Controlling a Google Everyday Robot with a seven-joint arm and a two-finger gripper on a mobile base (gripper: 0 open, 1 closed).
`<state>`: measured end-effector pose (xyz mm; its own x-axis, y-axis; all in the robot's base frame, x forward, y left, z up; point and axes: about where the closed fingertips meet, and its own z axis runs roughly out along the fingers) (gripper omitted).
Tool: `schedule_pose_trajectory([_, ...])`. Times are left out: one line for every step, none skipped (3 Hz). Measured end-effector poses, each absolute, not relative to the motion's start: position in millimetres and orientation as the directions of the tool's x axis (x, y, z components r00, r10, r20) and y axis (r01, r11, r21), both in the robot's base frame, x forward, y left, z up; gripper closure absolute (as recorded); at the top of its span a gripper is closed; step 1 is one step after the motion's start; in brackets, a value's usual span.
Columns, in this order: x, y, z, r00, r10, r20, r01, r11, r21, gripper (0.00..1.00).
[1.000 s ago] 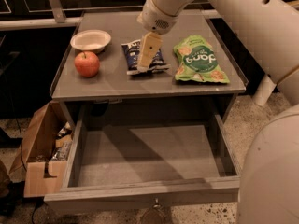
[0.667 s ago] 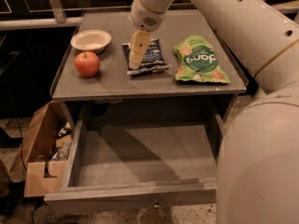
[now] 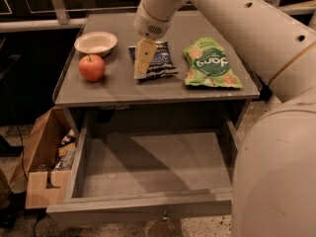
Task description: Place apple into top drawer
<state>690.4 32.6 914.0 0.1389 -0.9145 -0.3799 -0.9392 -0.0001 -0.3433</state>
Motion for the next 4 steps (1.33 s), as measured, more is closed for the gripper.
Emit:
schedule_pose_trajectory([697, 39, 902, 0.142, -0.93, -0.34, -0.933, -0.011, -0.36, 0.0])
schedule_pose_trajectory([697, 39, 902, 0.143, -0.929, -0.34, -0.933, -0.012, -0.36, 0.0])
schedule_pose_trajectory([684, 47, 922, 0.195, -0.909, -0.369, -0.926, -0.046, -0.374, 0.0])
schedule_pose_trajectory([679, 61, 927, 0.235, -0.886, -0.4, -0.929, -0.084, -0.36, 0.0])
